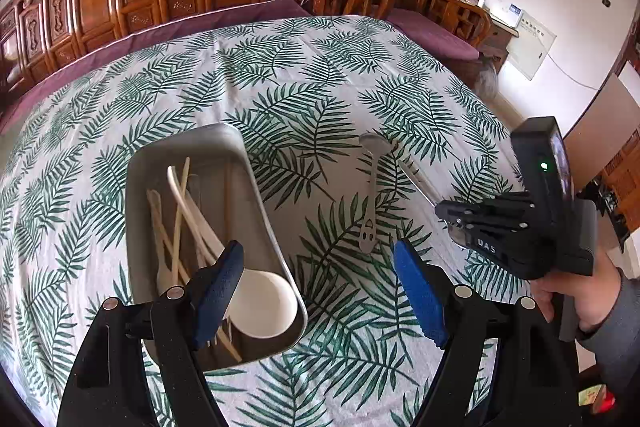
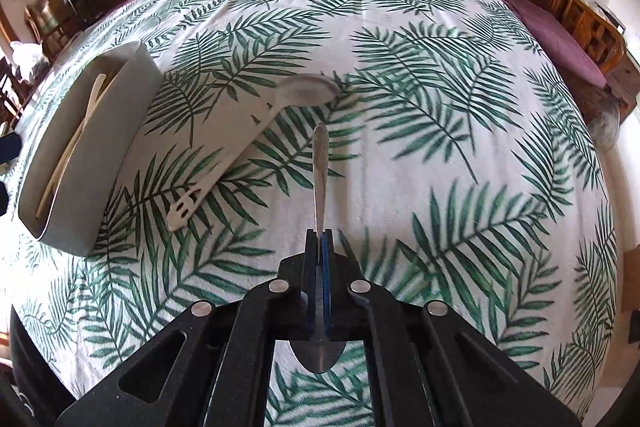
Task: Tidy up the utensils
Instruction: 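Reach the right gripper to a metal spoon on the cloth and grasp it, then grasp a metal spoon on the cloth with the left gripper while the right lifts its spoon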
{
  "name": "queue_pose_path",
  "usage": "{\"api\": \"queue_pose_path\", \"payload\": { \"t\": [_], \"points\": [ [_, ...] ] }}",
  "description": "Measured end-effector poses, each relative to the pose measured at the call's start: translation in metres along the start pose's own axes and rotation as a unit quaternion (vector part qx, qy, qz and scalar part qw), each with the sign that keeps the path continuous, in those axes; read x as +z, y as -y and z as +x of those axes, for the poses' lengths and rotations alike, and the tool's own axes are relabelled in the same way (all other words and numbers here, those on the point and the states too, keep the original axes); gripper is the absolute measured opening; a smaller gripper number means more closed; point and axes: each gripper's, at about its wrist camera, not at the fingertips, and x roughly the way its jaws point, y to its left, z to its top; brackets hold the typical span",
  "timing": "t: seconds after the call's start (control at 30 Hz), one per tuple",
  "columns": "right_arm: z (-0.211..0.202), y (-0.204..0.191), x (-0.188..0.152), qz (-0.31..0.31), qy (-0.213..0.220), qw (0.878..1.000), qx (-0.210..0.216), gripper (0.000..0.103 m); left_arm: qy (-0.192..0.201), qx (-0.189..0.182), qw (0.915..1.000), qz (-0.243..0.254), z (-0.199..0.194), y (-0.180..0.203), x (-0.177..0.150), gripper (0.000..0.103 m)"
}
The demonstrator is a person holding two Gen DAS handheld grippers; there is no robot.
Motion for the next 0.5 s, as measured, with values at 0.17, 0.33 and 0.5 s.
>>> {"api": "queue_pose_path", "payload": {
  "t": [0.17, 0.33, 0.5],
  "points": [
    [-0.012, 0.012, -0.005, 0.006, 0.011, 1.0, 0.007, 0.003, -0.007, -0.001, 0.9999, 0.009, 0.014, 0.013, 0.011, 0.074],
    [-0.021, 0.019, -0.006, 0.005, 0.02, 1.0, 0.017, 0.003, -0.019, -0.007, 0.9996, 0.018, 0.036, 0.026, 0.025, 0.074],
    [-0.029, 0.025, -0.007, 0.01, 0.028, 0.999, 0.028, 0.003, -0.038, -0.01, 0.9988, 0.028, 0.064, 0.04, 0.038, 0.073]
  ]
}}
